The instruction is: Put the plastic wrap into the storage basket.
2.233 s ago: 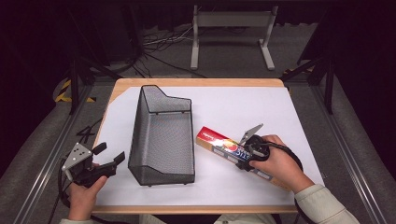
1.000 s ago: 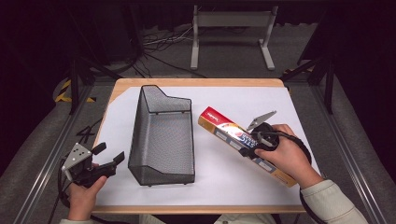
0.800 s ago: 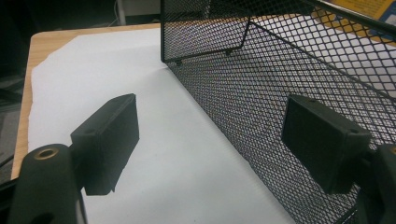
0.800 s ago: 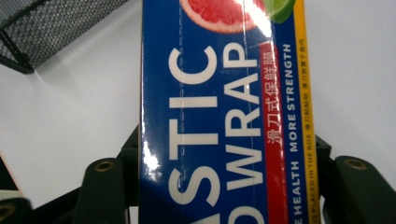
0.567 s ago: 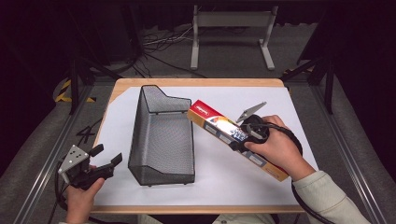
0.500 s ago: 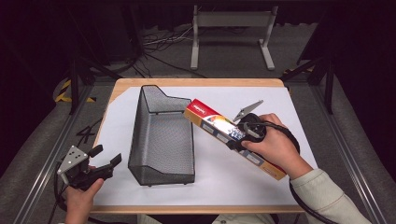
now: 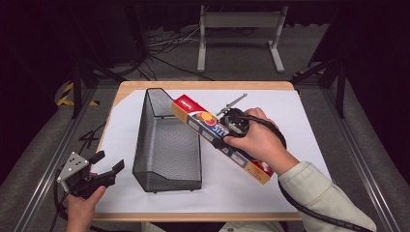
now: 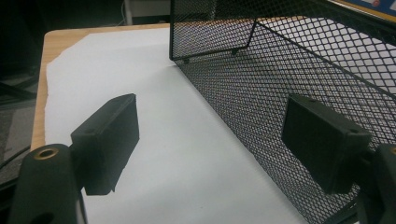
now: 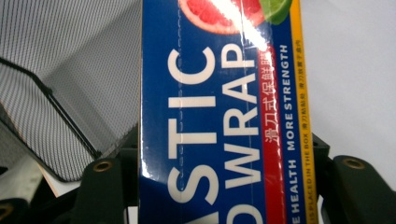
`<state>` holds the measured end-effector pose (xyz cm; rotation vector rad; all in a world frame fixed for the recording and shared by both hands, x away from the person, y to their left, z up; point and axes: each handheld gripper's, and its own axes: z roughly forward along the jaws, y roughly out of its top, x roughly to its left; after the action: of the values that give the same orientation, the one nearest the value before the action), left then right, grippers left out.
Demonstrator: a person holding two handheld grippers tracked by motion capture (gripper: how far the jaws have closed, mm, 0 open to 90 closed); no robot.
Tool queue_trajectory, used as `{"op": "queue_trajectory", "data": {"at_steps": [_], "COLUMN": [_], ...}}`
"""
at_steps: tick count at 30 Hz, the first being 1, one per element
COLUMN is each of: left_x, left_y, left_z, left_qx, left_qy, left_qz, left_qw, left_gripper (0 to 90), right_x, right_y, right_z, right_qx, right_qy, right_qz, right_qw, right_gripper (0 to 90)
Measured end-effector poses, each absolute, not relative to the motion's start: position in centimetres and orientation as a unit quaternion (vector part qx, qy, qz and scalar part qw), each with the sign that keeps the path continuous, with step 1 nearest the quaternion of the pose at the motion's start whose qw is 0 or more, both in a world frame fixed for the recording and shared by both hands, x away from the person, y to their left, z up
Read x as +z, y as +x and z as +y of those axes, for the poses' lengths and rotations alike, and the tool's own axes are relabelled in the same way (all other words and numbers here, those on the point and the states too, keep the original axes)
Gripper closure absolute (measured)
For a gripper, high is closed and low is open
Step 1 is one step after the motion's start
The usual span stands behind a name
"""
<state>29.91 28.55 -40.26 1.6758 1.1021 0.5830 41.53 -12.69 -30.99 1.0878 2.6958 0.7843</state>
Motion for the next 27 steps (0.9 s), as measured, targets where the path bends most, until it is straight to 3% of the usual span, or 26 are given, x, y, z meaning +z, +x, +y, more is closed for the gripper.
{"op": "queue_trajectory", "data": {"at_steps": [27], "left_x": [-40.3], "left_y": [30.7], "left_z": [28.1], "left_qx": [0.237], "left_qy": [0.698], "left_qz": [0.448], "left_qw": [0.506], "left_gripper": [20.0], "right_x": [-31.5], "right_y": [42.7], "right_z": [-5.3], "right_qx": [0.249], "right_qy": [0.478], "right_qz": [0.840], "right_qw": [0.061], "right_gripper": [40.1]}}
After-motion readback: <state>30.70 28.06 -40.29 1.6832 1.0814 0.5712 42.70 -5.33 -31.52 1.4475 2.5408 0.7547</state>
